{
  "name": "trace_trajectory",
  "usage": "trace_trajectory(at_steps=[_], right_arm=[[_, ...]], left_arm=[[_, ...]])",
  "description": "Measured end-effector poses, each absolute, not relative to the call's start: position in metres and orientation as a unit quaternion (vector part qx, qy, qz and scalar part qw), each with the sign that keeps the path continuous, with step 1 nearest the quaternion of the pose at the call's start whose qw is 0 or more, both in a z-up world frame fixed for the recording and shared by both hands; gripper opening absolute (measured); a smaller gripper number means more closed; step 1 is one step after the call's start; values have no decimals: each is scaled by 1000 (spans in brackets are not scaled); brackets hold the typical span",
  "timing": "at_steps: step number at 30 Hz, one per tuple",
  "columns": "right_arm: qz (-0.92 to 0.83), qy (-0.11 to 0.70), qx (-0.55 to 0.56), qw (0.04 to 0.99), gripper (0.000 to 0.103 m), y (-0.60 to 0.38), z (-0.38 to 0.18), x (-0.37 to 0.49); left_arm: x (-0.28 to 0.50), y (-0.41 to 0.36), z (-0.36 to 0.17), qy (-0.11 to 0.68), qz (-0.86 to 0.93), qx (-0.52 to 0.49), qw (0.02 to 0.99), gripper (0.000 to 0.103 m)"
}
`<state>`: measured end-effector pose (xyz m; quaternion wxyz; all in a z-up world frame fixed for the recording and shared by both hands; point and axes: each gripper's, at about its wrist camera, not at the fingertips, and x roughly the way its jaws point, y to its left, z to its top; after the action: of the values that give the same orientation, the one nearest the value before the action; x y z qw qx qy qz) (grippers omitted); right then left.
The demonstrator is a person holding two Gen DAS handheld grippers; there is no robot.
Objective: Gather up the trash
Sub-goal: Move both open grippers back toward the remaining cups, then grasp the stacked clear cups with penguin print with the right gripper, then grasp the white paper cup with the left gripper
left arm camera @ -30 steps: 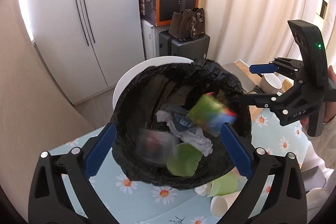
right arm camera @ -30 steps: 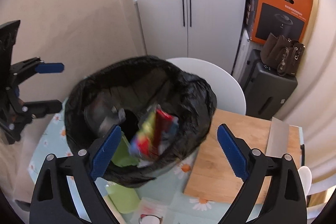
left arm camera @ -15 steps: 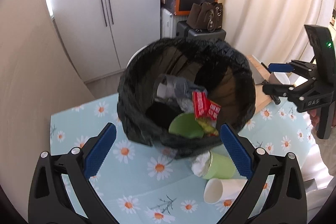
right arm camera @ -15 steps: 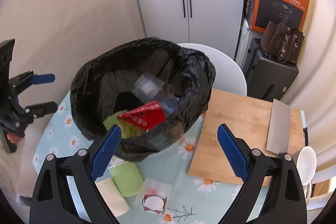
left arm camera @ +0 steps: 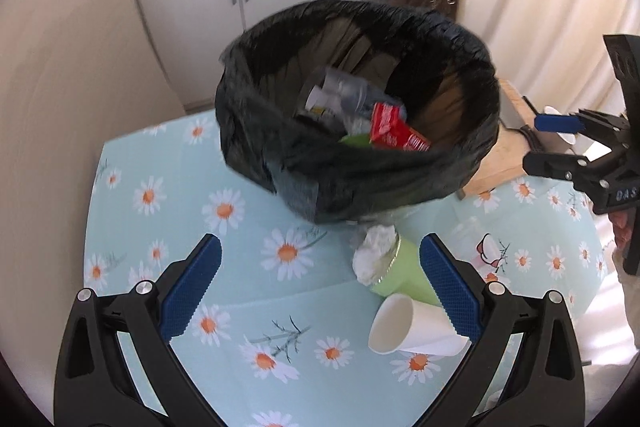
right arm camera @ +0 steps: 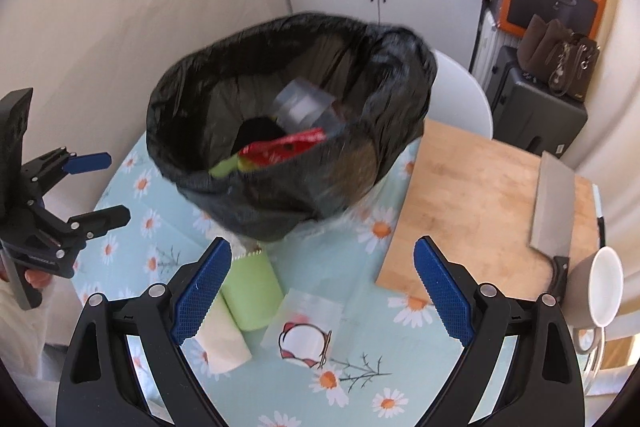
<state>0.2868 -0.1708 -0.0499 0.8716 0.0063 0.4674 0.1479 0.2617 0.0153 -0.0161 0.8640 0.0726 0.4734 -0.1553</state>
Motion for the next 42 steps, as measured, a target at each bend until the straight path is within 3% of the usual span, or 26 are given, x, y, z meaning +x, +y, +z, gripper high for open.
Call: trace_trajectory(at_steps=[16,24,34,36,39,42], right_arm=[[202,525,-24,827,88,-160,-113,284],[220,556,-36,801,88,-160,-148,289],[261,595,26,760,88,-159,-181,298],[277,605,44,745,67,-159,-188,299],[285,605,50,742,59,-159,-191,298],[284,602,50,744,59,-165,-187,295]], left_arm=[[217,9,-67,508,-30,-21,861,97],[199,14,-97,529,-15,-144,836,97],[176,9,-127,555,2,-216,803,97],[172,5,-132,562,4,-220,797,97],[169,-3,-137,568,-7,-226,791,97],[167,-11,-140,569,-21,-234,788,97]])
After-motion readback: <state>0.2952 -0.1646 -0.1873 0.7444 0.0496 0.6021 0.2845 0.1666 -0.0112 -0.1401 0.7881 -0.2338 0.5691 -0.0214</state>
